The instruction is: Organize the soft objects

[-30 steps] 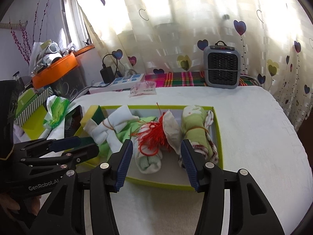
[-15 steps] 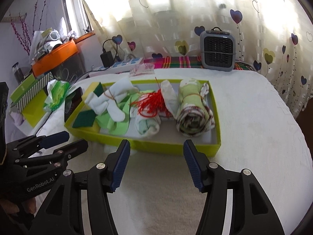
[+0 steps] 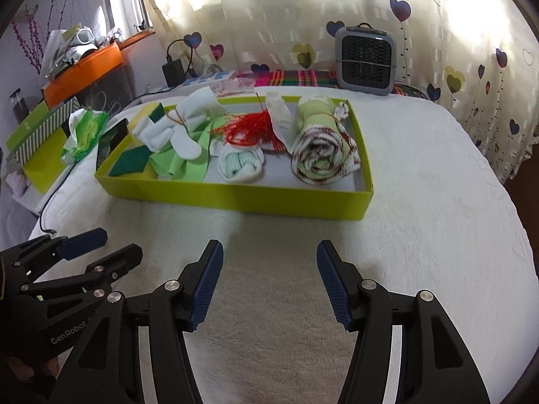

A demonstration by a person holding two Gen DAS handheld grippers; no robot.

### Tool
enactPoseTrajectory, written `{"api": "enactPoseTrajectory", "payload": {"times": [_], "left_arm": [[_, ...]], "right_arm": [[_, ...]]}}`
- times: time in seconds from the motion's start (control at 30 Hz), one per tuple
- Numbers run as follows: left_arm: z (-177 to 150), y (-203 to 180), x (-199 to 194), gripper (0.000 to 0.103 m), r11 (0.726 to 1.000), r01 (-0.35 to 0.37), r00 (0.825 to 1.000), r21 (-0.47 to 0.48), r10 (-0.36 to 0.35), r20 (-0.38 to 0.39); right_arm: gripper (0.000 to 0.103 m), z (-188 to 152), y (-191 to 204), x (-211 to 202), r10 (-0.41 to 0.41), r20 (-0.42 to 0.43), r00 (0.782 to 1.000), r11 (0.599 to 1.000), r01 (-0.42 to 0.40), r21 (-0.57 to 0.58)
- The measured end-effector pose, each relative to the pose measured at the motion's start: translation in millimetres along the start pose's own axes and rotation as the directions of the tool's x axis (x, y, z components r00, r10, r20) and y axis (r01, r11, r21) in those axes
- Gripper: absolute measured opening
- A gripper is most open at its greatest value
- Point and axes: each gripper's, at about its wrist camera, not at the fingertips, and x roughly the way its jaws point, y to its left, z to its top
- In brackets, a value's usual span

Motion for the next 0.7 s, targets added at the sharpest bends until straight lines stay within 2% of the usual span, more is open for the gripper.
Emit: {"api": "enactPoseTrajectory", "payload": {"times": [0.13,0.7], "left_arm": [[-4.9,0.0,2.9,0.053,1.000,-0.006,1.000,-0.011,0.006,-0.012],[-14.1,-5.0,1.5,0.054,0.998,-0.044,0.998,-0.034,0.045,0.032]], "right_arm": [[0.059,-6.3,0.4,0.9,-0.028,-0.021,0.999,1.000,0.027,-0.011],[0.068,-14.9,2.0,3.0,-0.069,-0.062,0.996,0.997,0.067,-0.035]]}}
